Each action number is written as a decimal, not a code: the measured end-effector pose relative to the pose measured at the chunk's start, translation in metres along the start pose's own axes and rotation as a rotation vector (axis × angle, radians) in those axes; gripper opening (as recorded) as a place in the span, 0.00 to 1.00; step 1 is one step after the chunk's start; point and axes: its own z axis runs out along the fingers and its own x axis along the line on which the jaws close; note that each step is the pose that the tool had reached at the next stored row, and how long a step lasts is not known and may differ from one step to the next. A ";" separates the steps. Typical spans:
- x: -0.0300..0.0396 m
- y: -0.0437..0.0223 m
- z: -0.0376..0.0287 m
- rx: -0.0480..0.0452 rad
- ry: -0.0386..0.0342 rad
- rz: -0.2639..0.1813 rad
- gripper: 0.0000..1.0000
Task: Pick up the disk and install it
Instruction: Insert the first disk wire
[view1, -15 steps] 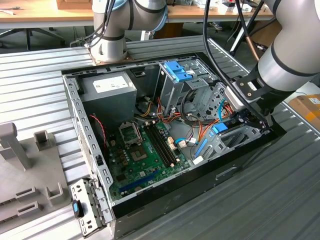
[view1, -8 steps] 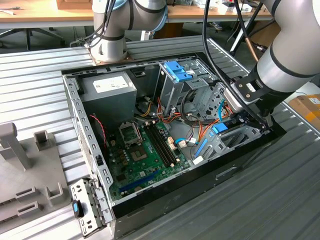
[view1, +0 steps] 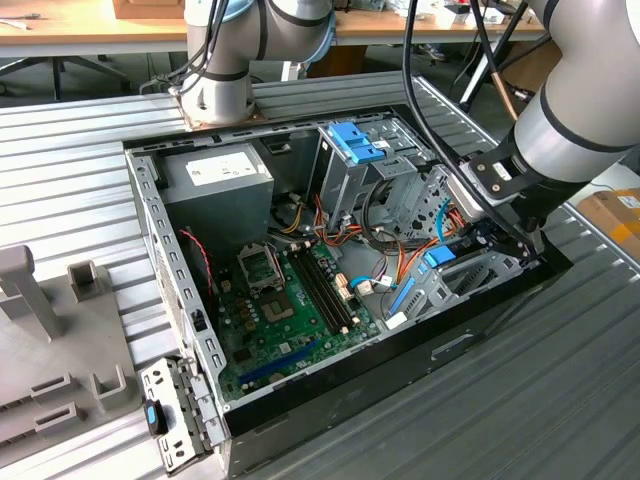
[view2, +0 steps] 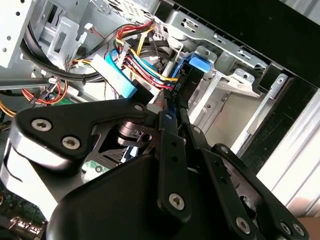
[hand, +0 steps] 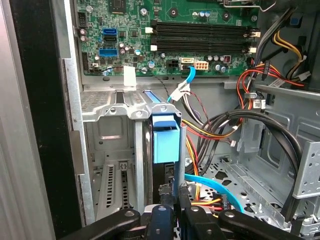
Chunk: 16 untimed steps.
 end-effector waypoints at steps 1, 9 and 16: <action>-0.0010 0.0001 0.0001 0.0001 0.0001 0.000 0.16; -0.0017 -0.0023 0.0029 0.0001 0.0003 0.000 0.16; -0.0011 -0.0014 0.0056 0.0001 0.0003 0.001 0.16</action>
